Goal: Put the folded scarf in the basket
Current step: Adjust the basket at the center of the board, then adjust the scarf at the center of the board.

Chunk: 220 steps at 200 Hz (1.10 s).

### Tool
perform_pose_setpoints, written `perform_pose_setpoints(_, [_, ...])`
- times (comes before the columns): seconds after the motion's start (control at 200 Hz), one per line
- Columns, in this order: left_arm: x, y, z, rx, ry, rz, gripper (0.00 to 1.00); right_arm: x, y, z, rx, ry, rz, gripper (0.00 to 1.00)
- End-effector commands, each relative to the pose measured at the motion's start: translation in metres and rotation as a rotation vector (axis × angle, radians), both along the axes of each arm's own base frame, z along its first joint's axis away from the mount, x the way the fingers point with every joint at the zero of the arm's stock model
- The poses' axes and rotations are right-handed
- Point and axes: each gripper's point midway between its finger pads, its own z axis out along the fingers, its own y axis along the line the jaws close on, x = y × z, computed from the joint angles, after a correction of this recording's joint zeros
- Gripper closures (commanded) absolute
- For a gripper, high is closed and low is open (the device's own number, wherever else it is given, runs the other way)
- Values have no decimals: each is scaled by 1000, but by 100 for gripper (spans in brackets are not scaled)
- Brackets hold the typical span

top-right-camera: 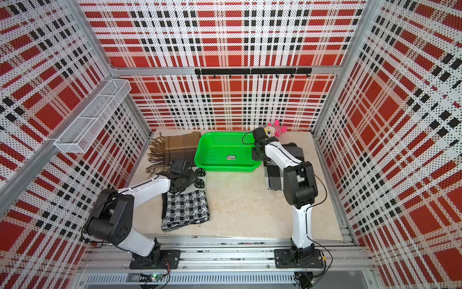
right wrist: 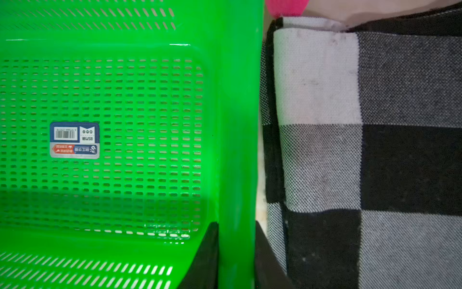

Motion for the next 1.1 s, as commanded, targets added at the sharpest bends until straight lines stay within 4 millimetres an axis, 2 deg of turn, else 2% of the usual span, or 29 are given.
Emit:
perform_pose_setpoints(0.0, [15,-1,10,-4,-41,-5,31,-16,-18,3,-95,9,-22,74])
perform_pose_setpoints(0.105, [15,6,9,6,-37,4,31,-20,-21,3,-102,5,-28,41])
perform_pose_setpoints(0.17, [15,15,10,15,-37,22,32,-20,-20,9,-88,-10,-36,30])
perform_pose_setpoints(0.235, [13,20,11,22,-38,25,33,-20,-19,21,-69,-34,-48,24])
perform_pose_setpoints(0.261, [15,36,12,26,-37,60,33,-21,-18,28,-56,-46,-53,21])
perform_pose_setpoints(0.336, [14,49,15,40,-35,78,33,-28,-15,46,-28,-74,-73,17])
perform_pose_setpoints(0.426, [11,64,17,56,-30,102,33,-47,-1,66,10,-108,-80,16])
perform_pose_setpoints(0.491, [9,75,18,59,-27,117,32,-70,16,77,38,-124,-62,16])
perform_pose_setpoints(0.591, [6,89,15,61,-16,139,32,-111,60,80,136,-130,-5,20])
perform_pose_setpoints(0.601, [6,90,15,61,-14,139,32,-119,72,79,166,-119,22,21])
perform_pose_setpoints(0.641, [5,94,13,65,-8,146,32,-136,96,75,216,-102,76,22])
perform_pose_setpoints(0.752, [1,106,6,83,20,160,32,-194,180,46,342,34,306,24])
perform_pose_setpoints(0.857, [-3,113,3,105,35,172,34,-241,246,20,339,149,526,24])
perform_pose_setpoints(0.982, [-7,117,-4,126,54,177,37,-272,295,8,336,211,680,24])
perform_pose_setpoints(1.037, [-10,117,-9,126,68,183,40,-278,307,1,348,243,709,26])
perform_pose_setpoints(1.097, [-13,117,-15,120,81,190,44,-280,310,-11,333,277,708,29])
